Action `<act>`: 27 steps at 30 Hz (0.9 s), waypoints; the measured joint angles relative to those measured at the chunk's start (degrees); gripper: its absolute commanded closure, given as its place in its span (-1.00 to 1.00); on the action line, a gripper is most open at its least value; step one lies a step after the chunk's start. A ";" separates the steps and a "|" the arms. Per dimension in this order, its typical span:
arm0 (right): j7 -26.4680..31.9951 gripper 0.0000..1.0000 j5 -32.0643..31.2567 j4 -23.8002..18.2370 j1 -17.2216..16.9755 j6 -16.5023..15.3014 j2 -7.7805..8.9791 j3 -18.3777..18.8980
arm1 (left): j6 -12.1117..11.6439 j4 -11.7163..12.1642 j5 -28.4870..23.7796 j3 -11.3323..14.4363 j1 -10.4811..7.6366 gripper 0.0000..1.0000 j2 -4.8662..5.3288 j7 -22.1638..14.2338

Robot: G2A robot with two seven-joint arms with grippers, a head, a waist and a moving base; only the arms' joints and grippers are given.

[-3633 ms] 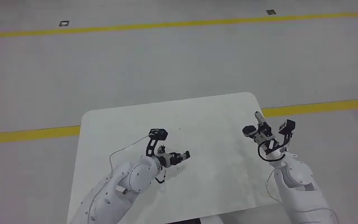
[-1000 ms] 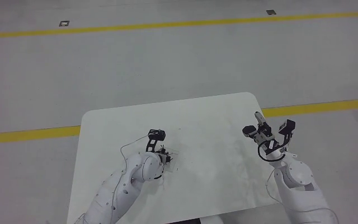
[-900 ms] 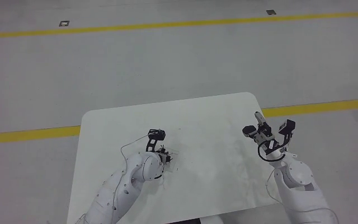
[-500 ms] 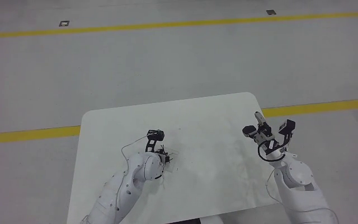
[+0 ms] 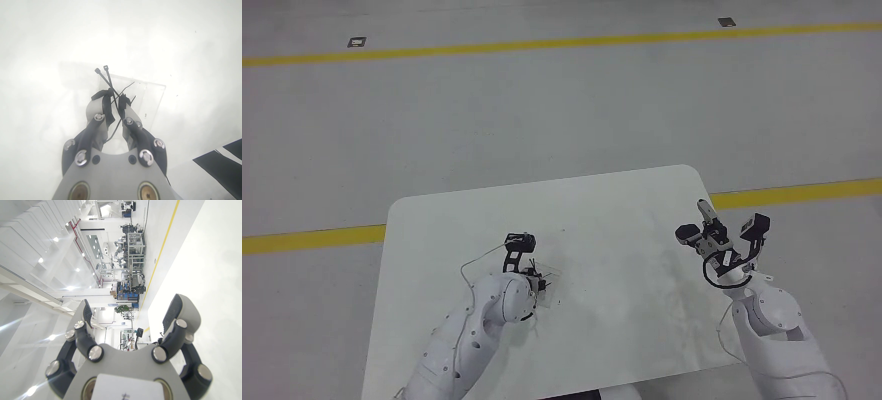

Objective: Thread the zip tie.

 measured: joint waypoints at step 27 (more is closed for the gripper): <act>0.00 -1.00 0.00 0.00 0.00 0.00 0.00 0.00 | 0.00 -3.09 3.07 -2.48 2.11 1.00 -2.10 -1.19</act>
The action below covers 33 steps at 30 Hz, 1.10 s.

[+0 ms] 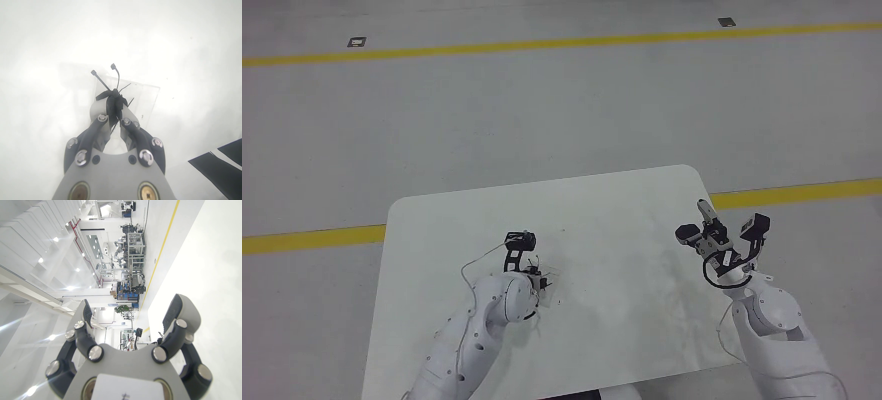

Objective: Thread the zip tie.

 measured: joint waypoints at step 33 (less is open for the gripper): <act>15.45 -1.00 -2.17 0.43 0.27 -6.81 0.67 -0.95 | -21.82 -15.64 -25.93 -7.99 6.97 1.00 3.07 -5.13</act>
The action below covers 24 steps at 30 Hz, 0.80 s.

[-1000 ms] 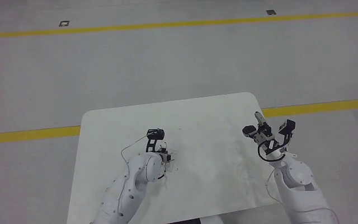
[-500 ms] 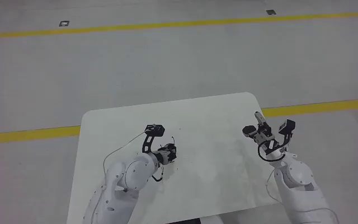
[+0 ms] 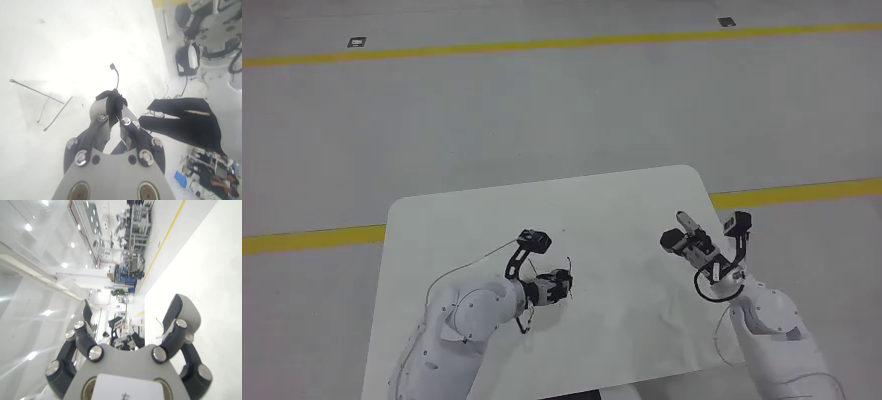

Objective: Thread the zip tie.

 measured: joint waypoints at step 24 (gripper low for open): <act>28.22 -1.00 7.45 8.62 8.62 -2.62 0.54 -7.58 | -12.84 5.30 -26.87 -1.90 -4.29 1.00 2.32 -9.24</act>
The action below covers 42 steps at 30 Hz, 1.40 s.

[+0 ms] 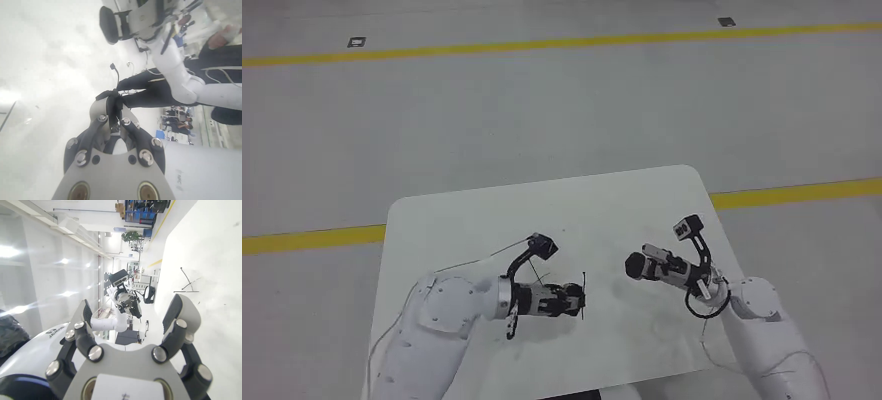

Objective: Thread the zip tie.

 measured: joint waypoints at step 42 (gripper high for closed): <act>10.86 0.34 1.55 5.50 10.46 -0.09 -2.15 -11.02 | -3.30 12.00 -19.43 8.66 -9.00 1.00 3.24 0.64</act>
